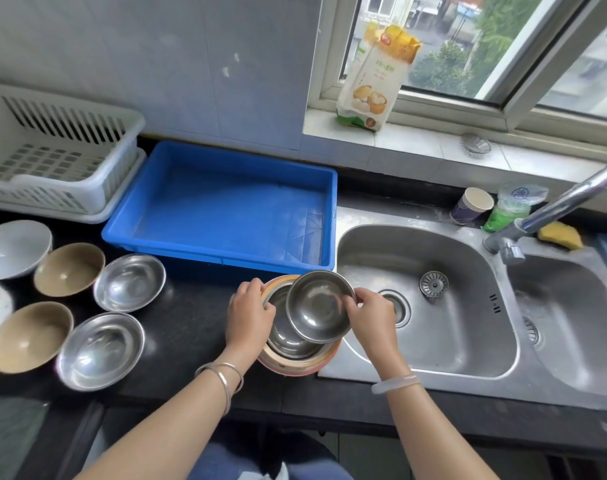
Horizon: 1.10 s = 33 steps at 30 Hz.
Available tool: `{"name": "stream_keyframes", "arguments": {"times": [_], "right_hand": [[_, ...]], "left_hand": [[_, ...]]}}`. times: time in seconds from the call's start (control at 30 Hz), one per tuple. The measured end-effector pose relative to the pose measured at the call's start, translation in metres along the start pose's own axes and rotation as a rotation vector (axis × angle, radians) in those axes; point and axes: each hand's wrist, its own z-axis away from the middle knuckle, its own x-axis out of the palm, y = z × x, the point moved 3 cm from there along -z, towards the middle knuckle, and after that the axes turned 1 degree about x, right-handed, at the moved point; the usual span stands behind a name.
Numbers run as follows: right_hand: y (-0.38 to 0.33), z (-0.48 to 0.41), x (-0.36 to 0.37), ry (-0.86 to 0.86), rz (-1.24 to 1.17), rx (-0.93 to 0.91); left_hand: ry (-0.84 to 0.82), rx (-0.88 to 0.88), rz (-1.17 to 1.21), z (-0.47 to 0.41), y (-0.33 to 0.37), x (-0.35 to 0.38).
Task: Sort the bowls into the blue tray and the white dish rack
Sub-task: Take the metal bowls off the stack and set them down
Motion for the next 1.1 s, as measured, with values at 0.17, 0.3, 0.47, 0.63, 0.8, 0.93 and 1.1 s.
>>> {"name": "stream_keyframes", "arguments": {"times": [0.17,0.3,0.47,0.63,0.8,0.93,1.1], "right_hand": [[0.001,-0.002,-0.006,-0.028,-0.036,0.002],[-0.004,0.0,-0.013,-0.04,-0.076,-0.015],[-0.025,0.002,-0.022,-0.052,-0.162,-0.051],[-0.06,0.0,-0.014,-0.145,-0.256,-0.064],[-0.093,-0.003,0.029,-0.295,-0.291,-0.067],[-0.114,-0.006,0.08,-0.416,-0.215,-0.056],[-0.131,-0.006,0.132,-0.473,-0.062,-0.078]], "left_hand": [[0.07,0.016,-0.019,0.004,0.006,-0.006],[0.119,0.031,-0.006,0.004,0.013,-0.018],[0.167,-0.039,0.111,0.001,0.012,-0.043],[0.221,-0.112,0.174,0.002,-0.012,-0.076],[0.256,-0.246,0.215,0.019,-0.065,-0.098],[0.232,-0.366,0.245,0.039,-0.107,-0.098],[0.231,-0.482,0.261,0.053,-0.14,-0.093]]}}
